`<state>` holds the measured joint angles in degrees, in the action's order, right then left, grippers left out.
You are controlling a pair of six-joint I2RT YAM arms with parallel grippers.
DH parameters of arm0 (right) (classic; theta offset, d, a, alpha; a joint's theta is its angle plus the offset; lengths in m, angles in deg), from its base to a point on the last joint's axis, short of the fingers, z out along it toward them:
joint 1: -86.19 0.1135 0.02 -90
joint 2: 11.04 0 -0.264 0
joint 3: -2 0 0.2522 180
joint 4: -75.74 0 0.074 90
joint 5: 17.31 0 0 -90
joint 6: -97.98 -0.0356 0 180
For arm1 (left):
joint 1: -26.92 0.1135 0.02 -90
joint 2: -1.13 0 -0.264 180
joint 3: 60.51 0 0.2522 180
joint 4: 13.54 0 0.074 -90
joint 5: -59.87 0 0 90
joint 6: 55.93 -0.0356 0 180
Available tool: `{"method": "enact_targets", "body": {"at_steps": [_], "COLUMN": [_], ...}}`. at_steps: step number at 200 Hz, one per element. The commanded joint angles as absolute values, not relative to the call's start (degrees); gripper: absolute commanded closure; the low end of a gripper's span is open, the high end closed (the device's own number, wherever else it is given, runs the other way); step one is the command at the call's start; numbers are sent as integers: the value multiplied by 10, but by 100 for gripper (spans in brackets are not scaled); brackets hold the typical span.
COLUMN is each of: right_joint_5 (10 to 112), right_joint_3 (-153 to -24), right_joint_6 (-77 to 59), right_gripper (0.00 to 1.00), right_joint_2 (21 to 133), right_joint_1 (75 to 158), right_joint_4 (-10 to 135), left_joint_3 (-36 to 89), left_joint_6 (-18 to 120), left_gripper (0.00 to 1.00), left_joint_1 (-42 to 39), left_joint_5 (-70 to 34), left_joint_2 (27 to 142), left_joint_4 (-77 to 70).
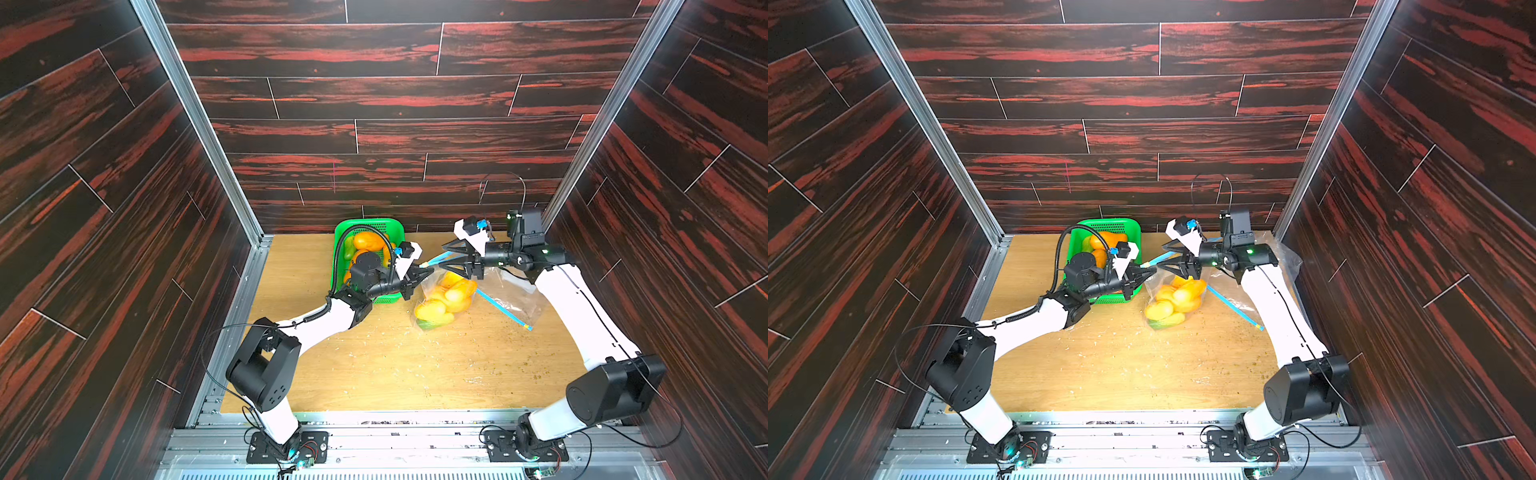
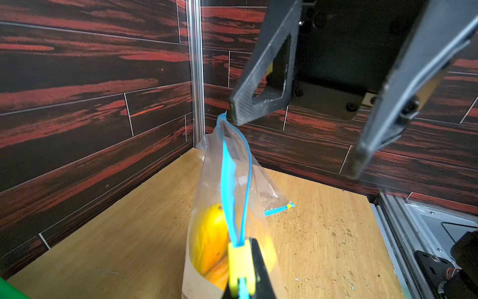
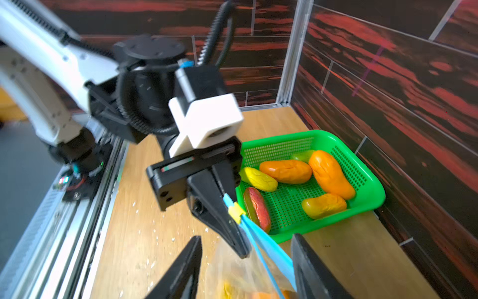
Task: Place the mango in a zip-top bag and seal the zipper
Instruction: Zip the zipper on the zipper food storage bag.
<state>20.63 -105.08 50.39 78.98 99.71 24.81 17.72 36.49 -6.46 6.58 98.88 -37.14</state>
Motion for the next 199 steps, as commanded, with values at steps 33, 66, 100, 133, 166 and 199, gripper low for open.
{"method": "enact_targets", "body": {"at_steps": [33, 66, 100, 133, 166, 199], "right_joint_5": [155, 177, 185, 208, 224, 229], "right_joint_3": [-1196, -1210, -1214, -1209, -1192, -1178], "right_joint_6": [724, 739, 736, 733, 723, 710], "right_gripper": [53, 60, 65, 70, 67, 67], "right_joint_2": [895, 911, 920, 923, 917, 911], "right_joint_1": [1019, 1037, 1042, 1046, 1047, 1049], "right_joint_4": [-7, -24, -26, -30, -9, 16], "left_joint_3": [180, 188, 189, 190, 190, 188], "left_joint_6": [304, 283, 270, 265, 266, 271], "left_gripper": [100, 100, 100, 100, 100, 100], "left_joint_1": [-76, -77, -79, -79, -79, -79], "left_joint_5": [89, 95, 96, 92, 93, 98], "left_joint_2": [951, 949, 945, 941, 937, 934], "left_joint_4": [-332, -305, -292, -287, -291, -298]}}
